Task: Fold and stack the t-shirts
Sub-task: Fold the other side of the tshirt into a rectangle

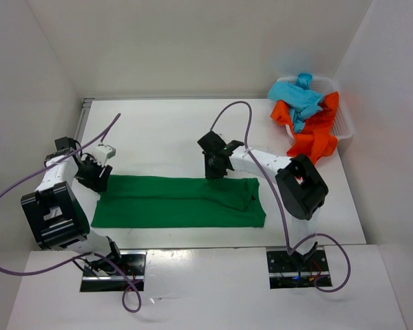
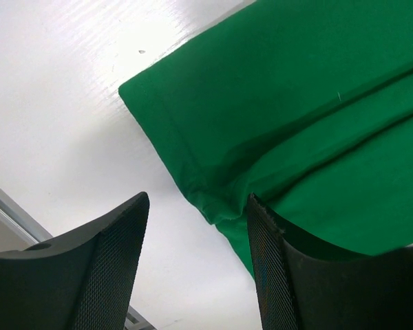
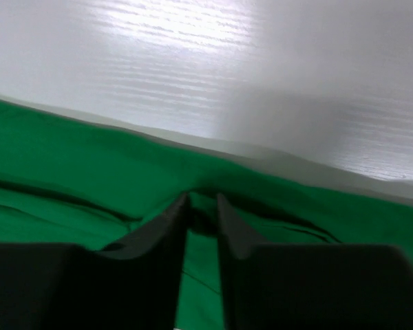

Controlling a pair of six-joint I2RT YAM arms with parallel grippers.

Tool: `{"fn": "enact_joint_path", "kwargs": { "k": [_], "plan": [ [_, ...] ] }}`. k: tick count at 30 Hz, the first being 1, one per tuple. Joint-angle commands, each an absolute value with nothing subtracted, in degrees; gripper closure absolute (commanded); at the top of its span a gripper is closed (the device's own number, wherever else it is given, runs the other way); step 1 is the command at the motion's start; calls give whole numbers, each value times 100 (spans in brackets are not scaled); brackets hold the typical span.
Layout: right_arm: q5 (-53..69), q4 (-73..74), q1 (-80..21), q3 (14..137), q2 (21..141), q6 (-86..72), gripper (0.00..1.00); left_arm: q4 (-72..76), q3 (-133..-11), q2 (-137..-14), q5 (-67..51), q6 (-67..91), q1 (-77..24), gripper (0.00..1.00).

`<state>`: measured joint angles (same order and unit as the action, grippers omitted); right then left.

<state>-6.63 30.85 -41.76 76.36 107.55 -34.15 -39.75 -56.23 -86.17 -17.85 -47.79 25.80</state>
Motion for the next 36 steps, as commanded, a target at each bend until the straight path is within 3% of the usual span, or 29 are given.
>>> {"fn": "enact_joint_path", "kwargs": {
  "k": [1,2,8,13,21,29,33,36],
  "plan": [
    [-642,3006,-4201,7523,10669,-3472,77,-3911,-5520,-8684,-1907,-4781,2610,34],
    [-642,3006,-4201,7523,10670,-3472,85,-3911,-5520,-8684,-1907,-4781,2610,34],
    [-370,3261,-4464,7401,10275,-3550,100,-3911,-5467,-8570,-1855,-4781,2610,34],
    [8,3533,-4711,7023,9880,-3814,100,-3911,-5467,-8517,-1854,-4781,2610,34],
    [948,3621,-5150,6653,9694,-4025,71,-3858,-5467,-8517,-1793,-4834,2610,34],
    [1248,3744,-5273,6539,9036,-4025,58,-3858,-5467,-8464,-1793,-4834,2610,34],
    [572,3963,-5099,6487,8387,-4078,48,-3797,-5467,-8262,-1880,-4887,2610,34],
    [203,4130,-4475,6276,8035,-4385,48,-3744,-5607,-8191,-2092,-4887,2558,29]
  ]
}}
